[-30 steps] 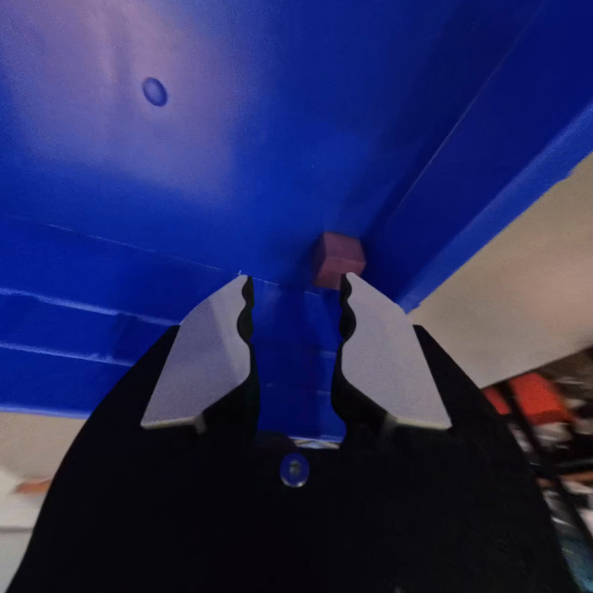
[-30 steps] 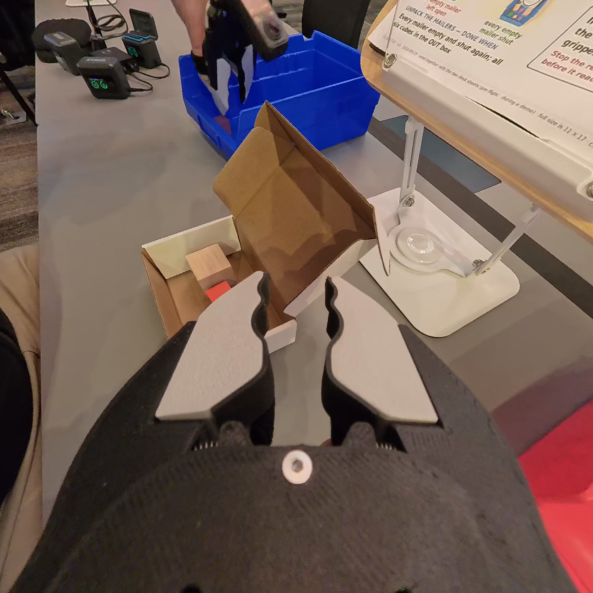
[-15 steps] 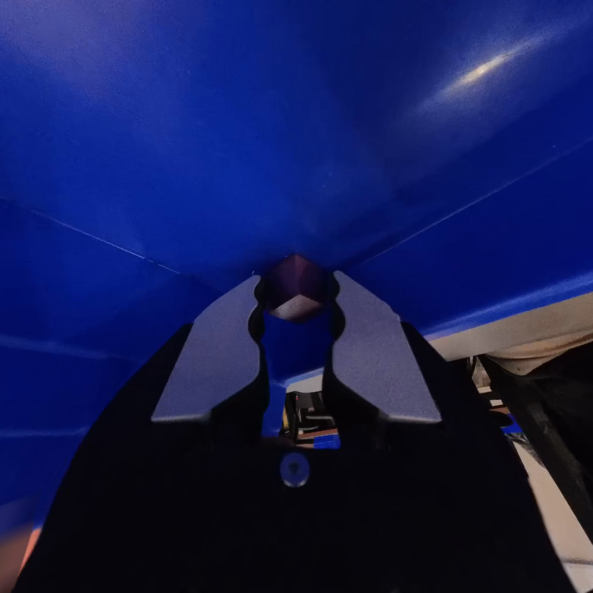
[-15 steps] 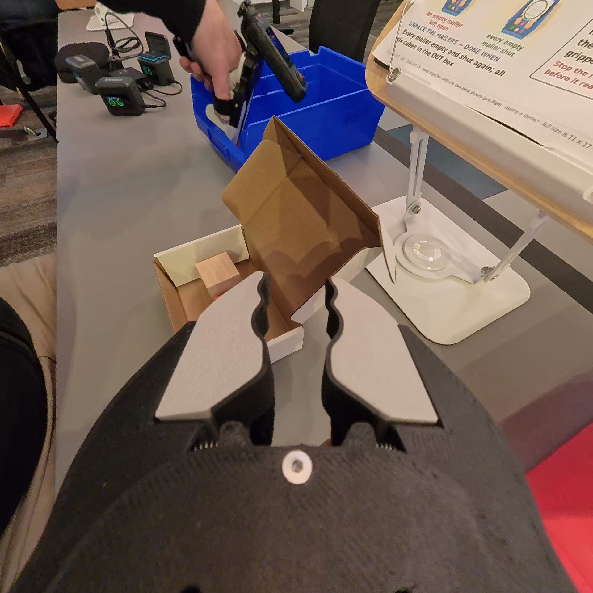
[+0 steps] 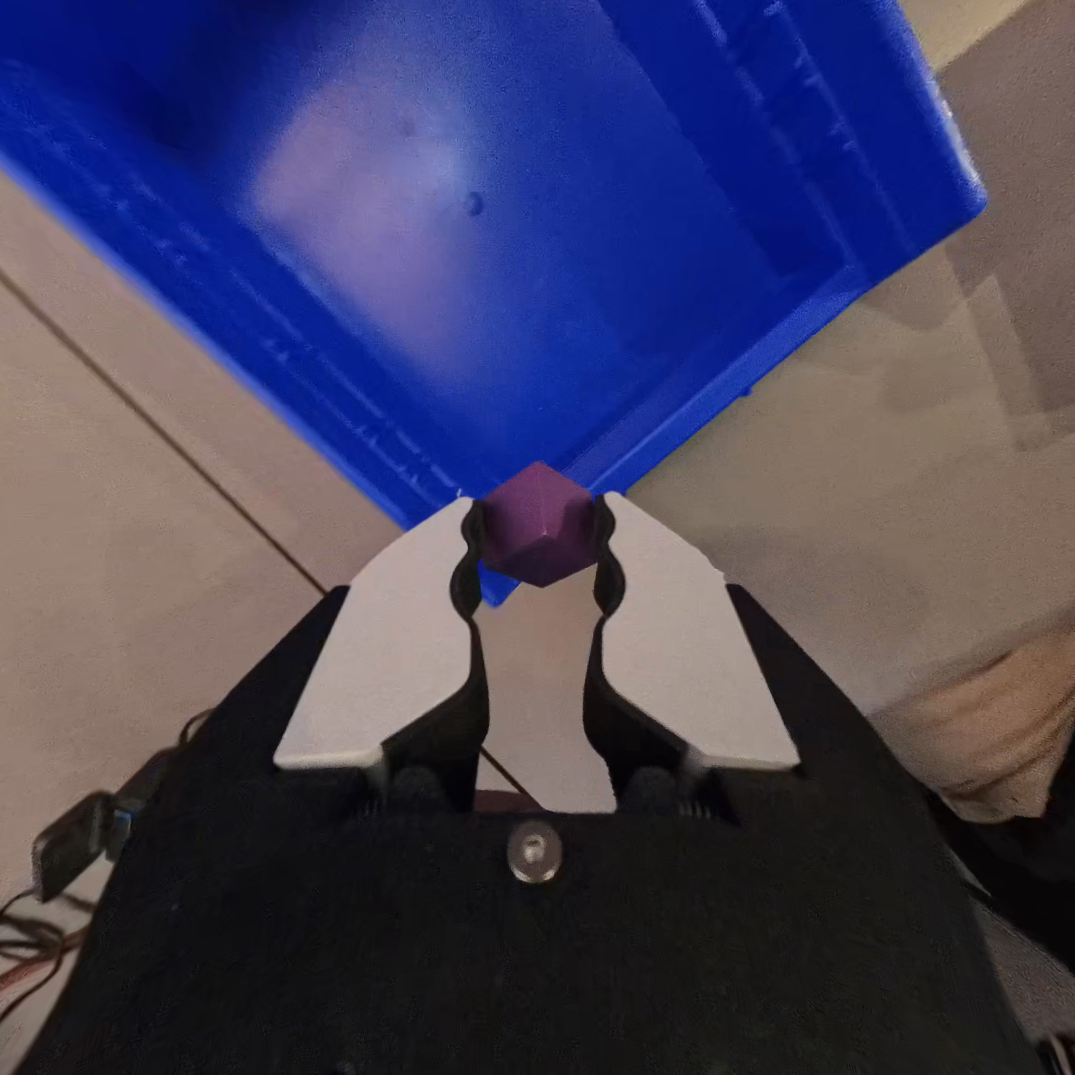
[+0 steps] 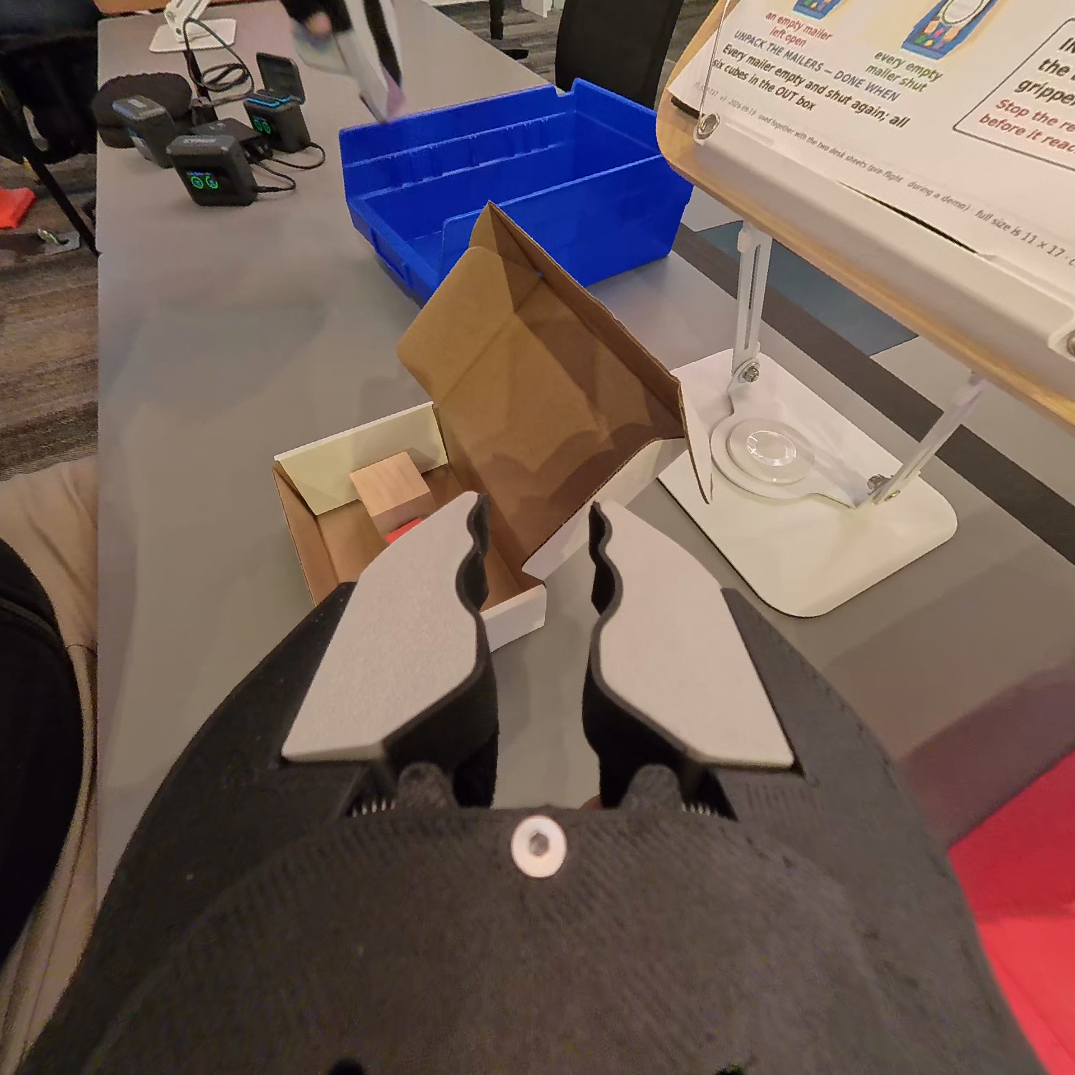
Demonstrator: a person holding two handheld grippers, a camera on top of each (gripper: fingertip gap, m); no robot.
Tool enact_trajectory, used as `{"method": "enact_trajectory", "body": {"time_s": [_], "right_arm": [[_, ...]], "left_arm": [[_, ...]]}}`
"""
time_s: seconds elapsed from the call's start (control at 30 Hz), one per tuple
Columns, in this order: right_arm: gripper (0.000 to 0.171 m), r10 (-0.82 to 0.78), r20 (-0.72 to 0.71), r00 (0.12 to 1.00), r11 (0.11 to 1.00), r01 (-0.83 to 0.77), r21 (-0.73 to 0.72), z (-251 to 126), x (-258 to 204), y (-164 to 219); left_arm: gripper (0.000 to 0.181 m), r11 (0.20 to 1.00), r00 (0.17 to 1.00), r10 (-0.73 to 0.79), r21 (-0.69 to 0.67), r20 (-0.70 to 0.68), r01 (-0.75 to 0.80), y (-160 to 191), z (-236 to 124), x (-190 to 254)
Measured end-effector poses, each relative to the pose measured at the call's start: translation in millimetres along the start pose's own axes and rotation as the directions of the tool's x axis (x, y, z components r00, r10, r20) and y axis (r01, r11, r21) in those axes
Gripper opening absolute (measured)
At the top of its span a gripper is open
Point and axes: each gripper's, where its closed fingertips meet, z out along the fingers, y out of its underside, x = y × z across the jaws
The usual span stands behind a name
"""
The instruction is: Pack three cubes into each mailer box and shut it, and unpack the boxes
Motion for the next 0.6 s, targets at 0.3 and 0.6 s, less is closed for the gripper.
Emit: {"method": "enact_trajectory", "body": {"time_s": [0.3,0.6], "right_arm": [[0.031,-0.038,-0.021,0.999,0.998,0.037,-0.048,6,-6,0],[0.031,-0.071,-0.043,0.997,0.991,0.065,-0.12,17,-15,4]], "left_arm": [[0.036,0.959,0.953,-0.237,-0.114,0.191,0.261,138,25,-130],[0.036,0.87,0.958,-0.23,-0.405,0.174,0.282,216,95,-180]]}}
